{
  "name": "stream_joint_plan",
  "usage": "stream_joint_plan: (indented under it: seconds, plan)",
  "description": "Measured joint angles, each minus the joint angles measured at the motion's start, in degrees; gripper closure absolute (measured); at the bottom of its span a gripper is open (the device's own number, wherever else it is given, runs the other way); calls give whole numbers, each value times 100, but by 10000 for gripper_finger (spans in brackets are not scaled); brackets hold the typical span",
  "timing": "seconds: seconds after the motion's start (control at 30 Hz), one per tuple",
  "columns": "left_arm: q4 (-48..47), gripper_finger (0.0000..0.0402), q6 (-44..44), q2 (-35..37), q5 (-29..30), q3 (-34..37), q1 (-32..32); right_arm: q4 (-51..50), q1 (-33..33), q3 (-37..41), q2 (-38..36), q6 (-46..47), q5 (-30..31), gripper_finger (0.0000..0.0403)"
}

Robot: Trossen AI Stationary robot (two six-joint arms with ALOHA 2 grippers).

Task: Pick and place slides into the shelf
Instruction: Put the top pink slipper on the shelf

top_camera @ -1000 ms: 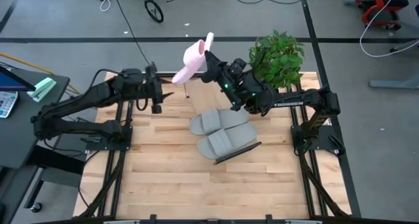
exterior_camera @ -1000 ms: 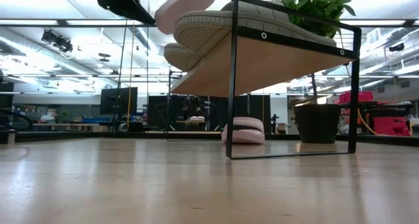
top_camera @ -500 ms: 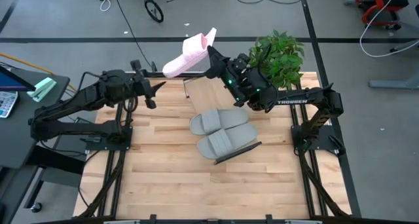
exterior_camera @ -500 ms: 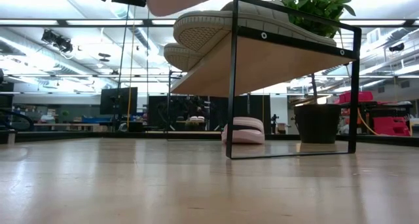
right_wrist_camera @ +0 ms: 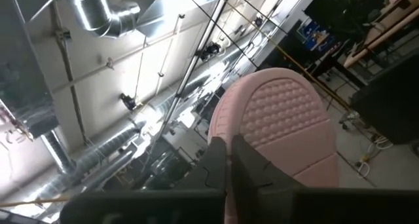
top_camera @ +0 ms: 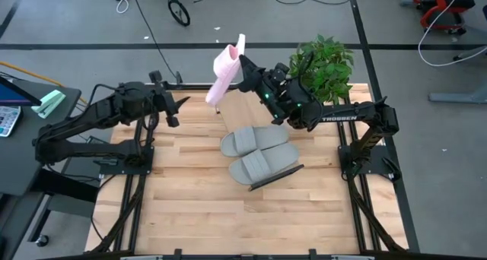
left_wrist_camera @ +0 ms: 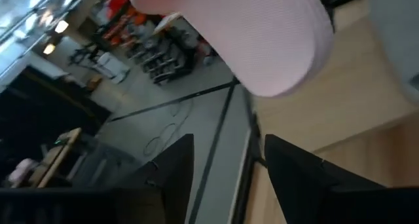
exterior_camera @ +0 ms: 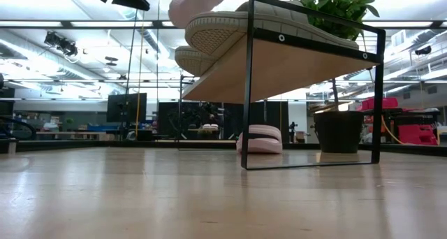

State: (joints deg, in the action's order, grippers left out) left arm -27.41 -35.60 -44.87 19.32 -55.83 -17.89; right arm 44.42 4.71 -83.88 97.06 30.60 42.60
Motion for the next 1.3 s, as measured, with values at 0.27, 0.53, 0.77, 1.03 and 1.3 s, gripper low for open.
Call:
stream_joint_plan:
  seconds: [0.27,0.53,0.77,1.03,1.3]
  plan:
    - [-10,204,43,-204,-114,2,0,16,4,0,0,92,-84,398]
    - [74,215,-148,-196,-705,0,2,20,41,0,0,340,-78,399]
    - [580,185,-1145,-198,-1431,0,4,49,81,0,0,433,-76,399]
    - [653,143,-1906,-493,-1405,2,-2,348,81,0,-3,673,-76,400]
    - [1244,144,-1907,-1009,-1324,2,-4,374,81,0,-7,1036,-76,400]
